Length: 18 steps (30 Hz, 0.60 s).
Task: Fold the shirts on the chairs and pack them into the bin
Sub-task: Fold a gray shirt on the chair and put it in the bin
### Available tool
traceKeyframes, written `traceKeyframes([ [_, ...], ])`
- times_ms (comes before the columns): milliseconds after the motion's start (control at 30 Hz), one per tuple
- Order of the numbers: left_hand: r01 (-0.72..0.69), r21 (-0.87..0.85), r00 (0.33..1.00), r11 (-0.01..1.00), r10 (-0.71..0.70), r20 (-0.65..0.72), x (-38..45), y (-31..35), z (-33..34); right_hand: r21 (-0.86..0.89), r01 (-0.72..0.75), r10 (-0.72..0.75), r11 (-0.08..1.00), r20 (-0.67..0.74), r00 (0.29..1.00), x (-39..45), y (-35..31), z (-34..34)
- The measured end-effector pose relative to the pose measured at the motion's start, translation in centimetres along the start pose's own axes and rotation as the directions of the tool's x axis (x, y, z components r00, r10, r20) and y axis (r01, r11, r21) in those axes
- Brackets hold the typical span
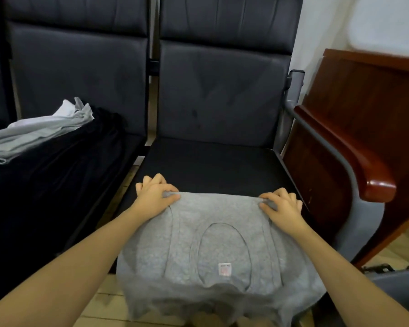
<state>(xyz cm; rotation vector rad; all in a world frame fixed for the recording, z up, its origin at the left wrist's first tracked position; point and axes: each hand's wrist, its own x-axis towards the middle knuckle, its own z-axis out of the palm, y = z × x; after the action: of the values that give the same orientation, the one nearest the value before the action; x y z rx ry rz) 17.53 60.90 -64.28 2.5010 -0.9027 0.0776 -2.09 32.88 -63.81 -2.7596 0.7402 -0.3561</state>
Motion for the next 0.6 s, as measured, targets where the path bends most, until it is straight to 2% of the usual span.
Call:
traceKeyframes([
  [200,0.036,-0.15,0.988,0.988,-0.058,-0.146,2.0,0.8,-0.7,0.079,0.0,0.016,0.997,-0.203,0.979,1.8,-0.7,-1.1],
  [600,0.02,-0.121,0.916,0.992,-0.067,-0.395,13.0,2.6,-3.2,0.089,0.034,0.007,0.995,-0.417,0.909,13.9,-2.7,-4.0],
])
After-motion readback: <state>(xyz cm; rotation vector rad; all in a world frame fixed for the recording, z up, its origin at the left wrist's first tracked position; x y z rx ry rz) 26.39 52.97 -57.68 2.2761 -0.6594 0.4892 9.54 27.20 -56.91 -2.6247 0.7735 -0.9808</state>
